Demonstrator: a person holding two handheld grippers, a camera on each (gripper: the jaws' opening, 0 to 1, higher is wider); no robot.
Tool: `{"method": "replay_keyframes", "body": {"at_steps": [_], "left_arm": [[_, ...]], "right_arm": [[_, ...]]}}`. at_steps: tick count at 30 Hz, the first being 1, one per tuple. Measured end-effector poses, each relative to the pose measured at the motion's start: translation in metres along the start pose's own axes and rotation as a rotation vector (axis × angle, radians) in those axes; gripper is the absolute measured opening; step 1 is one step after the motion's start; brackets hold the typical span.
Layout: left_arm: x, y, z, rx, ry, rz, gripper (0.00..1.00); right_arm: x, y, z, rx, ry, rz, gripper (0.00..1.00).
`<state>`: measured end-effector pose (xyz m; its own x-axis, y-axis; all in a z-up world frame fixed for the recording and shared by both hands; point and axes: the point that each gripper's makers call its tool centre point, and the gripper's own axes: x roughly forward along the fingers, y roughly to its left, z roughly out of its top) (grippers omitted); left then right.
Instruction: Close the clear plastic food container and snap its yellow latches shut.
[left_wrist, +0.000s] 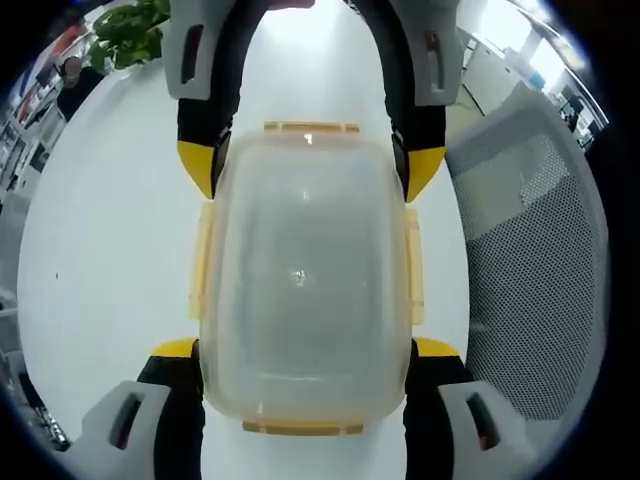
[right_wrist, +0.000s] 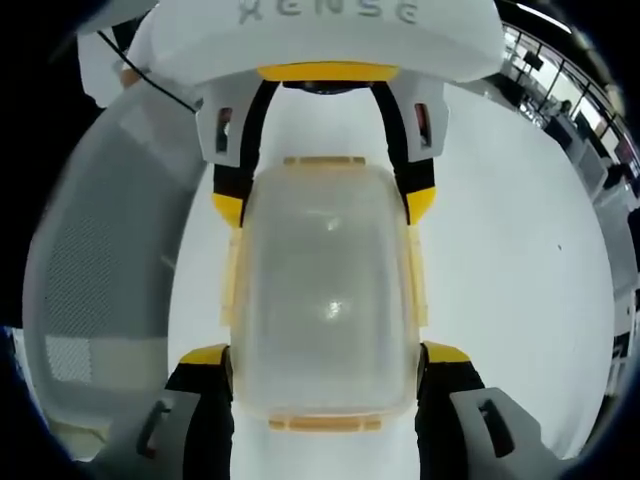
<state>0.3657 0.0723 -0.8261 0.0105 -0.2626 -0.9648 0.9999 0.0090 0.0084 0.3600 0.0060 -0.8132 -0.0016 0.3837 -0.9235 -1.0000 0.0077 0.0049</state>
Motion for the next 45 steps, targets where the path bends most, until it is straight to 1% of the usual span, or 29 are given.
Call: {"method": "replay_keyframes", "body": {"at_steps": [8, 22, 30, 36, 45], "left_arm": [[-0.002, 0.001, -0.010, -0.002, 0.002, 0.000, 0.83], [-0.007, 0.001, -0.032, -0.005, 0.007, 0.001, 0.83], [-0.011, 0.001, -0.043, 0.001, 0.002, -0.001, 0.83], [-0.012, 0.001, -0.048, 0.000, -0.006, -0.001, 0.83], [-0.016, 0.002, -0.061, 0.004, -0.005, -0.003, 0.83]], "right_arm": [[0.004, -0.001, 0.009, -0.002, 0.003, 0.001, 0.74], [0.013, -0.001, 0.031, -0.002, -0.001, -0.001, 0.74], [0.018, 0.000, 0.040, 0.005, 0.003, -0.005, 0.74], [0.020, 0.000, 0.045, 0.007, 0.004, -0.005, 0.75], [0.026, 0.000, 0.059, 0.012, 0.002, -0.004, 0.75]]}}
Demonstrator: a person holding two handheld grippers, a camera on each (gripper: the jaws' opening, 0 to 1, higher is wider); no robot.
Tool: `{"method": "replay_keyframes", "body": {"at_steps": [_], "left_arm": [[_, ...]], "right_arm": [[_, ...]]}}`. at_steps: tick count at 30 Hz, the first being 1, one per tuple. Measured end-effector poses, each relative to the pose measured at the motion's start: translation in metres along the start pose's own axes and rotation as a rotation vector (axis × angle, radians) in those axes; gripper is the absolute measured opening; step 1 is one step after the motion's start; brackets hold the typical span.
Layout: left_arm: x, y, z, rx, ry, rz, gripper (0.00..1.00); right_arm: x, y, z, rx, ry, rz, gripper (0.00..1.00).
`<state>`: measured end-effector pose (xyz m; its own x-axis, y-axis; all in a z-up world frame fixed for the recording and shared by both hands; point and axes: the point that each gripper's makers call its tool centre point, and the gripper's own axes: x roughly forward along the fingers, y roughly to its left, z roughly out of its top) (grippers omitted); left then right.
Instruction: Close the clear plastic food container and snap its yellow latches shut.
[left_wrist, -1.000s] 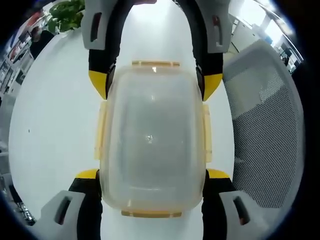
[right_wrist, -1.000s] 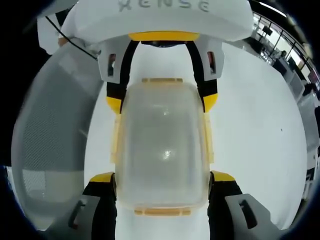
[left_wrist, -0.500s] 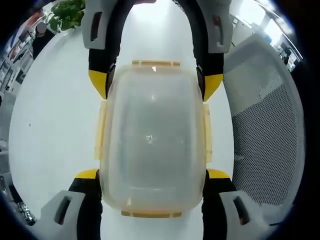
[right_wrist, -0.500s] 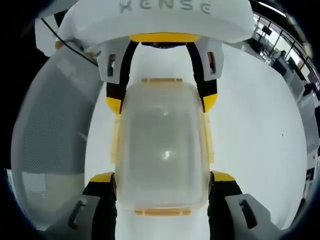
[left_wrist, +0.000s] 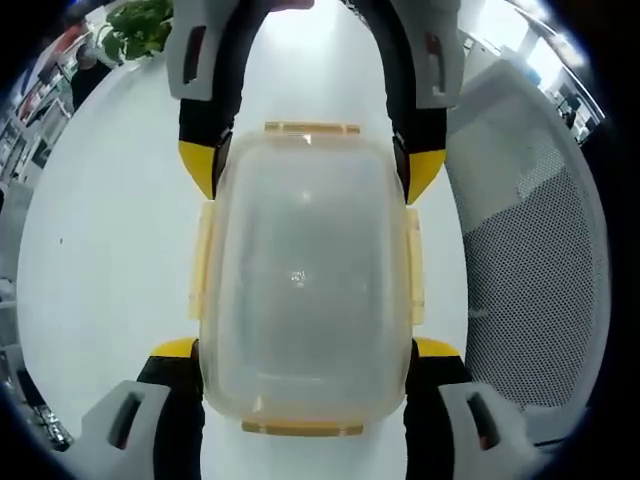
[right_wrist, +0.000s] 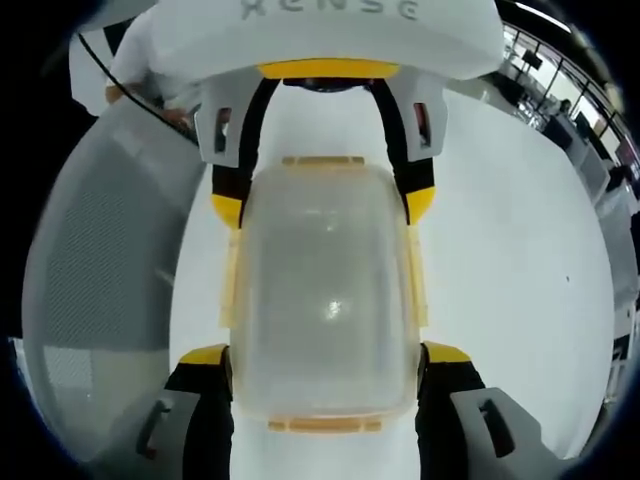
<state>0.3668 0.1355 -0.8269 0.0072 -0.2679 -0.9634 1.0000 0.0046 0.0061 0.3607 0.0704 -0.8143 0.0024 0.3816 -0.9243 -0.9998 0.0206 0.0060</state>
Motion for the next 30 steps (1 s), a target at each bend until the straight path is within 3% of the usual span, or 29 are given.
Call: {"method": "replay_keyframes", "body": {"at_steps": [19, 30], "left_arm": [[-0.006, 0.002, -0.025, 0.002, 0.008, -0.003, 0.83], [-0.007, 0.003, -0.027, -0.002, 0.001, -0.002, 0.84]], "right_arm": [[0.009, -0.001, 0.023, 0.005, -0.009, 0.002, 0.75], [0.011, -0.002, 0.027, 0.002, -0.013, 0.006, 0.75]]}}
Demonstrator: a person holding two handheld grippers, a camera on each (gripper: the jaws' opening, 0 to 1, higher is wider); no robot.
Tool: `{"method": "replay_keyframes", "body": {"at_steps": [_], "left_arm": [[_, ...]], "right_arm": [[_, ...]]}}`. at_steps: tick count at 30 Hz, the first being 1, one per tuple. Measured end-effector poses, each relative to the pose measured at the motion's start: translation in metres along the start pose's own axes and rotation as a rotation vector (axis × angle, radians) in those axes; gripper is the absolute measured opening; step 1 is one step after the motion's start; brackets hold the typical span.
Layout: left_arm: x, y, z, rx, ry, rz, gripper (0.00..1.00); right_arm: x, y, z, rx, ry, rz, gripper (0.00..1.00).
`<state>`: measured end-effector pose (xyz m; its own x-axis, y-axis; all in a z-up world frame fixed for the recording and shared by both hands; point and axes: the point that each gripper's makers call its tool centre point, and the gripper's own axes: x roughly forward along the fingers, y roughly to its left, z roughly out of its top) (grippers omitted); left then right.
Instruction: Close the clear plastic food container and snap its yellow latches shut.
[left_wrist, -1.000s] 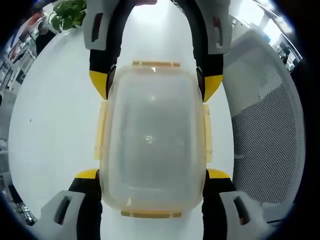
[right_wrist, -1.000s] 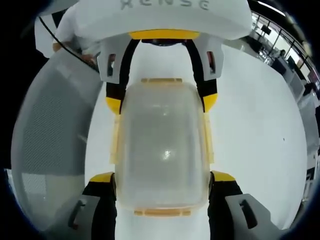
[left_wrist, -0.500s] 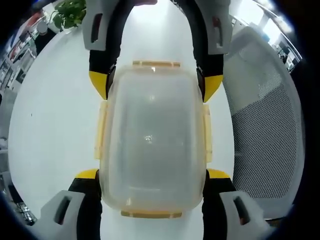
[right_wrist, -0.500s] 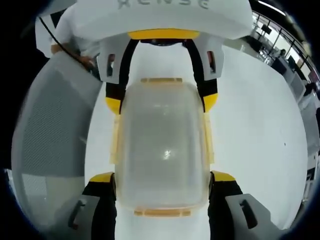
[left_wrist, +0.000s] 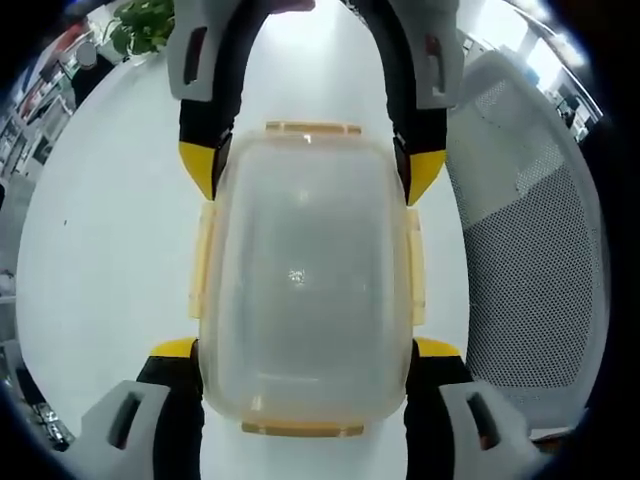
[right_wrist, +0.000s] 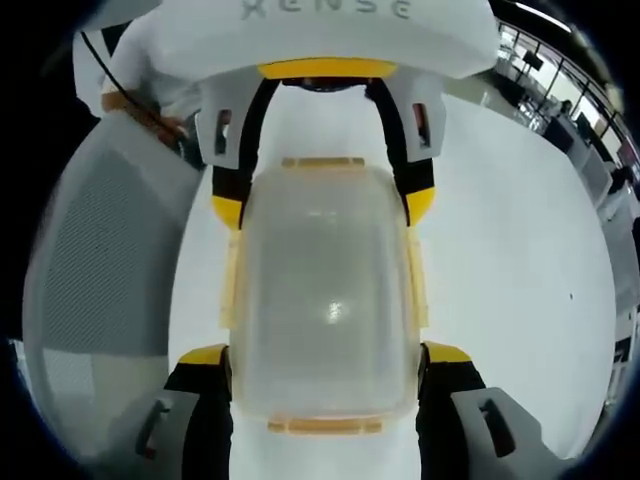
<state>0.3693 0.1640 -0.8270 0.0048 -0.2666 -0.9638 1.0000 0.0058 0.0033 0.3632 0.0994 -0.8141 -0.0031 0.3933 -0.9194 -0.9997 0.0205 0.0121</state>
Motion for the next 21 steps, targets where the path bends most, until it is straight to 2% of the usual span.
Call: {"method": "replay_keyframes", "body": {"at_steps": [21], "left_arm": [[0.0007, 0.0008, -0.0008, -0.003, 0.004, -0.010, 0.84]], "right_arm": [[0.0011, -0.0003, 0.0007, -0.003, -0.008, 0.016, 0.76]]}}
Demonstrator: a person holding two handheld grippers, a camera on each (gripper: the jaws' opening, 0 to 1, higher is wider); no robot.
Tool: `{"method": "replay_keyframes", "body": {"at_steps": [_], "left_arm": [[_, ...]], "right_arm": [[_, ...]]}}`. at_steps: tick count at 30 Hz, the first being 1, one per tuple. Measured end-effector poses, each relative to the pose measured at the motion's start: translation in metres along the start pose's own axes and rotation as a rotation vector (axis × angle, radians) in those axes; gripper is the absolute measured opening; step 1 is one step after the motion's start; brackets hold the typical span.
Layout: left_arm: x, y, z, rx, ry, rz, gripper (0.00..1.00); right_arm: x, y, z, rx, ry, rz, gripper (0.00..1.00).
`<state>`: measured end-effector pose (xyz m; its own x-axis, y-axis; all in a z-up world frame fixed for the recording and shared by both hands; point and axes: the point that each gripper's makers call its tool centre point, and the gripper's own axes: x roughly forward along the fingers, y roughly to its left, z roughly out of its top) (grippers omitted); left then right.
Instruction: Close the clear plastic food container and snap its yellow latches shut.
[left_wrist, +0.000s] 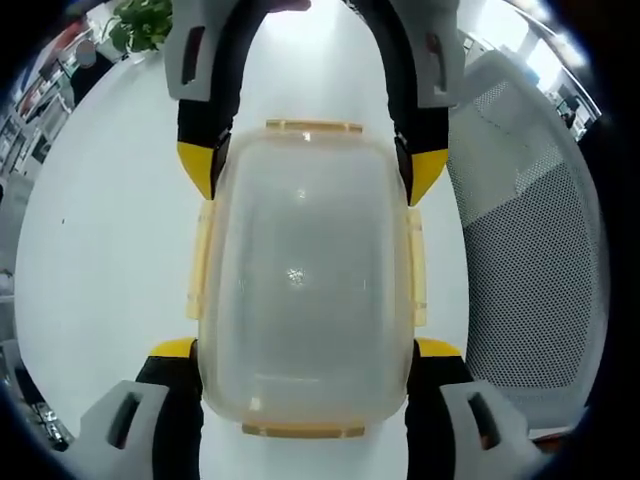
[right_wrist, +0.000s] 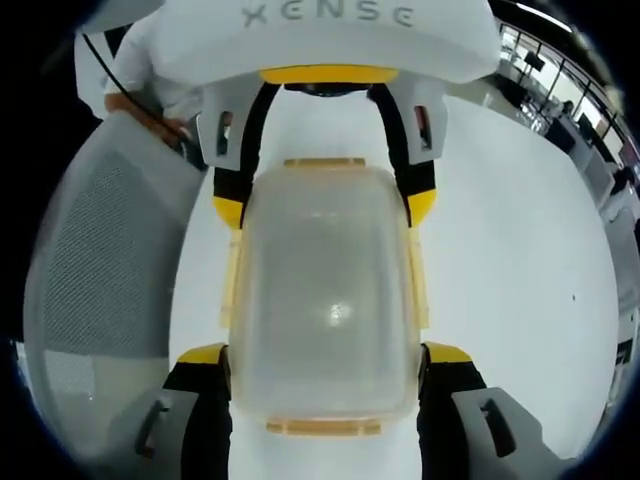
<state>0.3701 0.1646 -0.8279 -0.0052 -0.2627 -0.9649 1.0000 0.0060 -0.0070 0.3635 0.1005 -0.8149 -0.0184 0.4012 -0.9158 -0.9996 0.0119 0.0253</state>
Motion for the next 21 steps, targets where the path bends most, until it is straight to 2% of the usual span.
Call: {"method": "replay_keyframes", "body": {"at_steps": [21], "left_arm": [[0.000, 0.015, -0.001, -0.005, -0.002, -0.005, 0.85]], "right_arm": [[0.002, -0.016, 0.002, 0.006, -0.008, 0.005, 0.78]]}}
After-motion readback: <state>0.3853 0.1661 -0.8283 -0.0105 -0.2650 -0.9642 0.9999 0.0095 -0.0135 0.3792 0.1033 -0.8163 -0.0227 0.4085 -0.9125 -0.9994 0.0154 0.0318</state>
